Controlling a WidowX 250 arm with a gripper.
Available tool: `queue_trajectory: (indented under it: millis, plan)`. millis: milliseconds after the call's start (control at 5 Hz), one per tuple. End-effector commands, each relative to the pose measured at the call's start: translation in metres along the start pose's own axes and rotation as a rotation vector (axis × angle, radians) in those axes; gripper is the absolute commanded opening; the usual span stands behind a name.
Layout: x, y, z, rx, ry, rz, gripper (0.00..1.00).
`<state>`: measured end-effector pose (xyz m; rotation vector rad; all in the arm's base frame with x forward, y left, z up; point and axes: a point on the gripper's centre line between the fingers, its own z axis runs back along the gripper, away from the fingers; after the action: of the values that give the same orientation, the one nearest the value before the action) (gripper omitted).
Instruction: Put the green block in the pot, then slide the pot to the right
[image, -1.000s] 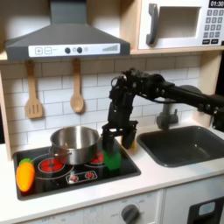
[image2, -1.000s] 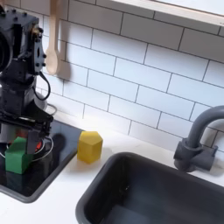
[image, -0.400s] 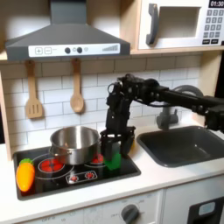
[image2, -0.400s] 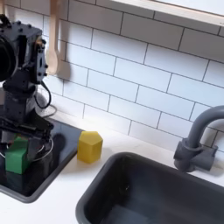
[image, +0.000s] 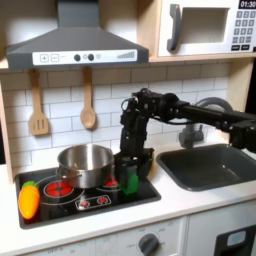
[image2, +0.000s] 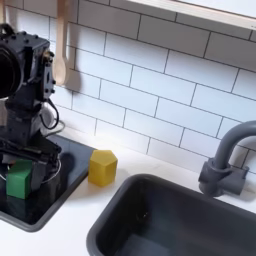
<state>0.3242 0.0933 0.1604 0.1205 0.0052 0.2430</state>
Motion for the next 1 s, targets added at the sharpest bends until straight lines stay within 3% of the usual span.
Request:
queue_trajectory:
  millis: [0, 800]
  plan:
    - [0.0021, -0.0019, -0.009, 0.003, 0.03, 0.001, 1.0]
    - [0.0012, -0.0012, -0.0184, 0.009, 0.069, 0.002, 1.0]
